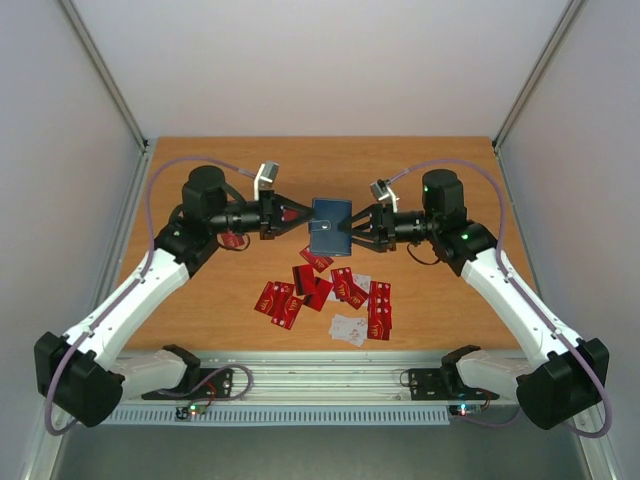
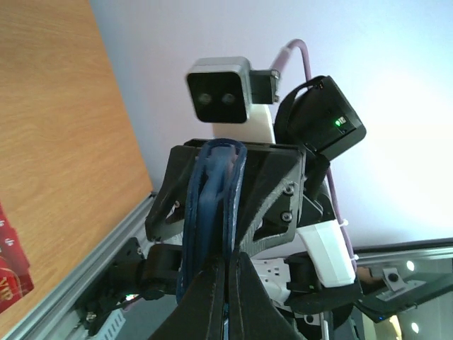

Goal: Put the credit cards into the card holder

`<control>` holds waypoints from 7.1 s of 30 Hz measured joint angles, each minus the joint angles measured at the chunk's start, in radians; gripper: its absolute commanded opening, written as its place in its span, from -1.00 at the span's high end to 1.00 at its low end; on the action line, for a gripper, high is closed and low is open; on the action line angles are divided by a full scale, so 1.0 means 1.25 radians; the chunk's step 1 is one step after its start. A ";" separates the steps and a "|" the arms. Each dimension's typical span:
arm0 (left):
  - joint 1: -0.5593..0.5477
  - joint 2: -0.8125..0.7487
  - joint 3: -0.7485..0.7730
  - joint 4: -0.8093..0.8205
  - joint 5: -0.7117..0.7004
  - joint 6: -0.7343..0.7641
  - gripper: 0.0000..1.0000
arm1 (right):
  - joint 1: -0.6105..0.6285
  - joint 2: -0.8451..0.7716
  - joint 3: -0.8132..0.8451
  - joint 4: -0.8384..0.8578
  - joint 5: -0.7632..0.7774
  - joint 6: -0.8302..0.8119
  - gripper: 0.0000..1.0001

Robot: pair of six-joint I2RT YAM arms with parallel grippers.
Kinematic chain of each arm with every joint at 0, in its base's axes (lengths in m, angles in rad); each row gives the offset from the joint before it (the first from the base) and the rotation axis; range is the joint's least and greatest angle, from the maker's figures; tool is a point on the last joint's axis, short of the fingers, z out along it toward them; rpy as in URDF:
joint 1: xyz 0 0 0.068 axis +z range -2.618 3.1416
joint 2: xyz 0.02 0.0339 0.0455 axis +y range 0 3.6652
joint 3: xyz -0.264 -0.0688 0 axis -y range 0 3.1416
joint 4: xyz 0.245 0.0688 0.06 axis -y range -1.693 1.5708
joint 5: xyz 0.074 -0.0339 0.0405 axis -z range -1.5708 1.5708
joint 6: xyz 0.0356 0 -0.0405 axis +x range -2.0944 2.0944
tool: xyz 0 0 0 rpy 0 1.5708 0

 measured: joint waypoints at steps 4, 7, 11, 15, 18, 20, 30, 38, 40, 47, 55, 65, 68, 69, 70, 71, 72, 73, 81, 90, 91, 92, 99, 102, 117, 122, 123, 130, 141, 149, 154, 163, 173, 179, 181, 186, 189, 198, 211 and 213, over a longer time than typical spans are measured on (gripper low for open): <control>-0.024 0.011 0.013 0.022 0.002 -0.017 1.00 | 0.001 0.000 0.005 0.034 -0.019 0.026 0.41; -0.035 0.016 0.013 0.022 -0.002 -0.018 0.98 | 0.001 0.000 0.009 0.061 -0.032 0.050 0.80; -0.036 0.016 0.018 -0.011 -0.019 0.001 0.07 | 0.002 -0.005 0.013 0.080 -0.045 0.076 0.98; -0.044 0.016 0.081 -0.138 -0.061 0.071 -0.52 | 0.001 -0.019 0.016 0.039 -0.029 0.071 0.98; -0.045 0.015 0.144 -0.264 -0.122 0.151 -0.62 | 0.001 -0.029 0.052 -0.049 0.000 0.032 0.98; -0.045 0.012 0.178 -0.351 -0.177 0.203 -0.61 | 0.001 -0.033 0.091 -0.128 0.032 -0.011 0.97; -0.203 0.013 0.345 -0.690 -0.540 0.363 -0.04 | 0.025 0.036 0.305 -0.536 0.288 -0.219 0.98; -0.350 0.107 0.419 -0.736 -0.695 0.423 -0.02 | 0.087 0.073 0.346 -0.664 0.399 -0.253 0.98; -0.374 0.145 0.437 -0.742 -0.710 0.432 -0.02 | 0.103 0.078 0.356 -0.677 0.414 -0.253 0.98; -0.428 0.218 0.459 -0.741 -0.724 0.447 -0.02 | 0.121 0.079 0.363 -0.688 0.428 -0.247 0.97; -0.443 0.223 0.460 -0.734 -0.717 0.448 -0.07 | 0.122 0.079 0.365 -0.676 0.405 -0.219 0.97; -0.452 0.223 0.461 -0.729 -0.736 0.453 0.30 | 0.121 0.079 0.363 -0.654 0.380 -0.180 0.97; -0.458 0.228 0.465 -0.732 -0.761 0.455 0.42 | 0.120 0.077 0.357 -0.644 0.378 -0.162 0.98; -0.460 0.230 0.467 -0.733 -0.768 0.455 0.46 | 0.120 0.076 0.356 -0.643 0.378 -0.158 0.98; -0.462 0.232 0.469 -0.733 -0.777 0.455 0.49 | 0.119 0.076 0.356 -0.640 0.377 -0.154 0.98; -0.463 0.232 0.470 -0.733 -0.784 0.453 0.52 | 0.119 0.076 0.355 -0.638 0.376 -0.150 0.97; -0.466 0.232 0.470 -0.733 -0.793 0.453 0.55 | 0.119 0.076 0.355 -0.638 0.375 -0.146 0.98; -0.469 0.232 0.471 -0.734 -0.800 0.453 0.57 | 0.119 0.076 0.354 -0.636 0.373 -0.143 0.97; -0.480 0.232 0.471 -0.732 -0.843 0.449 0.82 | 0.119 0.076 0.353 -0.629 0.367 -0.141 0.98; -0.469 0.232 0.442 -0.760 -0.933 0.427 0.91 | 0.119 0.064 0.353 -0.646 0.321 -0.141 0.98; -0.468 0.231 0.428 -0.759 -0.943 0.425 0.81 | 0.120 0.062 0.353 -0.645 0.314 -0.142 0.97; -0.467 0.228 0.411 -0.758 -0.951 0.424 0.62 | 0.120 0.060 0.353 -0.646 0.310 -0.142 0.98; -0.365 0.095 0.233 -0.771 -0.981 0.375 -0.54 | 0.122 0.060 0.353 -0.688 0.314 -0.164 0.98; -0.320 -0.037 0.173 -0.768 -0.947 0.379 -0.70 | 0.122 0.060 0.351 -0.692 0.316 -0.168 0.98; -0.290 -0.248 0.048 -0.529 -0.583 0.352 -0.99 | 0.122 0.059 0.324 -0.550 0.194 -0.156 0.97; -0.296 -0.203 0.073 -0.463 -0.551 0.326 -0.94 | 0.122 0.057 0.324 -0.497 0.163 -0.140 0.98; -0.301 -0.190 0.084 -0.454 -0.550 0.325 -0.91 | 0.122 0.057 0.325 -0.493 0.160 -0.139 0.97; -0.332 -0.113 0.135 -0.443 -0.610 0.326 -0.30 | 0.122 0.057 0.328 -0.500 0.159 -0.143 0.97; -0.334 -0.135 0.160 -0.537 -0.715 0.349 0.40 | 0.122 0.050 0.335 -0.513 0.171 -0.145 0.98; -0.334 -0.142 0.132 -0.543 -0.714 0.341 0.51 | 0.122 0.050 0.329 -0.466 0.144 -0.121 0.98; -0.334 -0.142 0.099 -0.524 -0.704 0.325 0.52 | 0.122 0.055 0.312 -0.425 0.127 -0.096 0.97; -0.330 -0.161 0.062 -0.477 -0.690 0.302 0.20 | 0.122 0.076 0.297 -0.392 0.112 -0.088 0.98; -0.321 -0.181 0.035 -0.409 -0.663 0.305 0.51 | 0.122 0.092 0.295 -0.372 0.099 -0.088 0.97; -0.311 -0.174 0.032 -0.401 -0.661 0.307 0.99 | 0.122 0.107 0.294 -0.352 0.089 -0.084 0.97; -0.308 -0.173 0.032 -0.407 -0.677 0.322 0.99 | 0.122 0.111 0.294 -0.345 0.086 -0.083 0.89; -0.303 -0.180 0.032 -0.428 -0.724 0.334 1.00 | 0.122 0.138 0.289 -0.327 0.089 -0.089 0.69; -0.295 -0.182 0.032 -0.456 -0.755 0.352 0.99 | 0.122 0.190 0.278 -0.308 0.100 -0.095 0.58; -0.228 -0.126 0.001 -0.498 -0.786 0.422 0.99 | 0.135 0.432 0.270 -0.207 0.123 -0.112 0.21; -0.040 0.045 -0.105 -0.365 -0.671 0.547 0.99 | 0.142 0.726 0.322 -0.070 0.138 -0.096 0.07; -0.015 0.074 -0.116 -0.340 -0.645 0.566 1.00 | 0.144 0.753 0.337 -0.066 0.138 -0.096 0.08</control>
